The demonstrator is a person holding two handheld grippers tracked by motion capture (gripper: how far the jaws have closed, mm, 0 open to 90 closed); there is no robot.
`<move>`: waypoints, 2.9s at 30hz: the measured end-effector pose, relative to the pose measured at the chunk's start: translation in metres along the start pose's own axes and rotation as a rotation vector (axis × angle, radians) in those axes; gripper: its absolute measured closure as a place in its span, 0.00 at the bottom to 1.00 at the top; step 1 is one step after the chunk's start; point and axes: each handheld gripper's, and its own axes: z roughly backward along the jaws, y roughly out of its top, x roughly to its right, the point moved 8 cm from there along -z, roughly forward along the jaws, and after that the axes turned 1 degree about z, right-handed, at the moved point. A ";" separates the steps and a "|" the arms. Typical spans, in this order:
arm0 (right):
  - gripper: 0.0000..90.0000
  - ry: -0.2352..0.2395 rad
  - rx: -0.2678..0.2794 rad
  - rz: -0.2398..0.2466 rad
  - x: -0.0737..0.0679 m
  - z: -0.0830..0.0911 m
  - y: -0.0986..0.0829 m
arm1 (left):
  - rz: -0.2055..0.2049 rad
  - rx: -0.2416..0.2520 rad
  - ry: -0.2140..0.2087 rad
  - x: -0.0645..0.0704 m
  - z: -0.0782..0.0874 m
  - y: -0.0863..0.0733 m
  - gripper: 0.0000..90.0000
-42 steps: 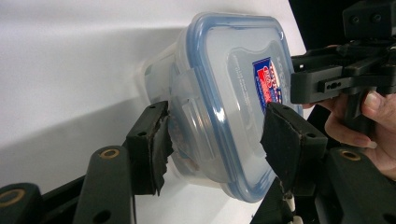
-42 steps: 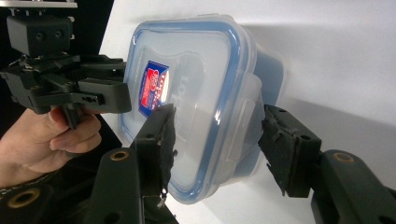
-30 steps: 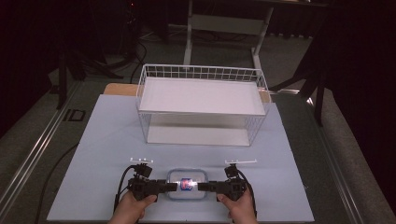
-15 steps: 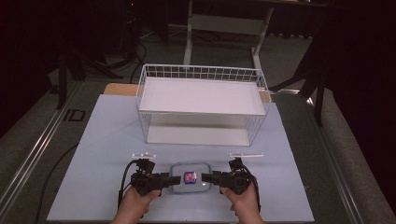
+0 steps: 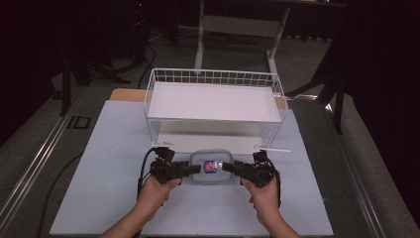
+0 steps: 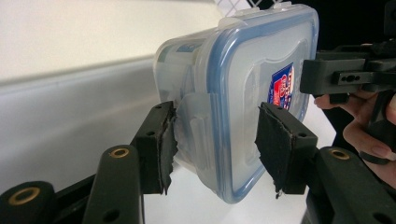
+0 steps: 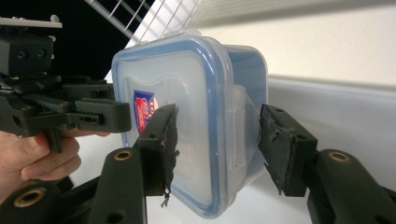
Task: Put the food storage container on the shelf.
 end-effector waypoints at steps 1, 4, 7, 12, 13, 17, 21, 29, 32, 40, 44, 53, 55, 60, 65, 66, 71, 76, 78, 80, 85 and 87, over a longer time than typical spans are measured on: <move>0.53 -0.001 0.006 0.002 0.002 0.000 0.002 | -0.004 0.003 0.001 -0.001 -0.002 0.003 0.54; 0.53 -0.001 0.023 0.000 0.009 -0.002 0.011 | -0.012 0.009 0.005 -0.004 -0.009 0.013 0.55; 0.53 -0.015 0.047 0.009 0.016 -0.005 0.019 | -0.010 0.024 -0.001 -0.010 -0.015 0.020 0.54; 0.53 -0.010 0.080 -0.009 0.026 -0.015 0.028 | -0.047 0.035 0.014 -0.021 -0.021 0.032 0.54; 0.53 -0.009 0.093 -0.009 0.027 -0.017 0.030 | -0.050 0.038 0.019 -0.023 -0.022 0.033 0.54; 0.54 -0.015 0.095 -0.026 0.033 -0.028 0.032 | -0.036 0.041 0.019 -0.034 -0.027 0.038 0.54; 0.53 -0.020 0.108 -0.051 0.040 -0.039 0.034 | -0.017 0.058 0.018 -0.047 -0.033 0.043 0.54; 0.53 -0.026 0.122 -0.087 0.057 -0.053 0.036 | 0.003 0.072 0.039 -0.060 -0.046 0.048 0.53; 0.53 -0.020 0.115 -0.111 0.059 -0.057 0.037 | -0.005 0.080 0.040 -0.065 -0.049 0.050 0.53; 0.52 -0.041 0.120 -0.102 0.066 -0.064 0.046 | -0.041 0.116 0.053 -0.073 -0.052 0.056 0.53; 0.49 -0.053 0.108 -0.099 0.068 -0.067 0.047 | -0.035 0.134 0.060 -0.074 -0.055 0.057 0.52; 0.47 -0.076 0.107 -0.082 0.070 -0.072 0.056 | -0.018 0.156 0.089 -0.075 -0.061 0.059 0.46; 0.45 -0.087 0.118 -0.062 0.071 -0.075 0.057 | -0.024 0.152 0.094 -0.075 -0.062 0.059 0.44; 0.44 -0.096 0.143 -0.055 0.076 -0.077 0.057 | -0.019 0.162 0.114 -0.075 -0.065 0.060 0.42; 0.48 -0.152 0.145 0.001 0.079 -0.077 0.060 | 0.014 0.161 0.117 -0.080 -0.066 0.058 0.36; 0.48 -0.150 0.146 0.001 0.080 -0.078 0.060 | 0.008 0.162 0.118 -0.080 -0.066 0.058 0.37; 0.47 -0.155 0.133 0.002 0.076 -0.079 0.058 | -0.006 0.179 0.146 -0.079 -0.062 0.060 0.37; 0.47 -0.162 0.133 0.003 0.065 -0.069 0.054 | -0.118 0.207 0.136 -0.070 -0.055 0.057 0.28; 0.47 -0.179 0.159 0.063 0.064 -0.066 0.054 | -0.148 0.230 0.147 -0.065 -0.051 0.053 0.19; 0.47 -0.185 0.167 0.095 0.060 -0.062 0.052 | -0.214 0.246 0.130 -0.059 -0.046 0.048 0.17; 0.50 -0.196 0.164 0.155 0.045 -0.054 0.042 | -0.286 0.243 0.107 -0.040 -0.033 0.032 0.09; 0.50 -0.188 0.163 0.155 0.042 -0.054 0.039 | -0.316 0.234 0.080 -0.030 -0.026 0.024 0.08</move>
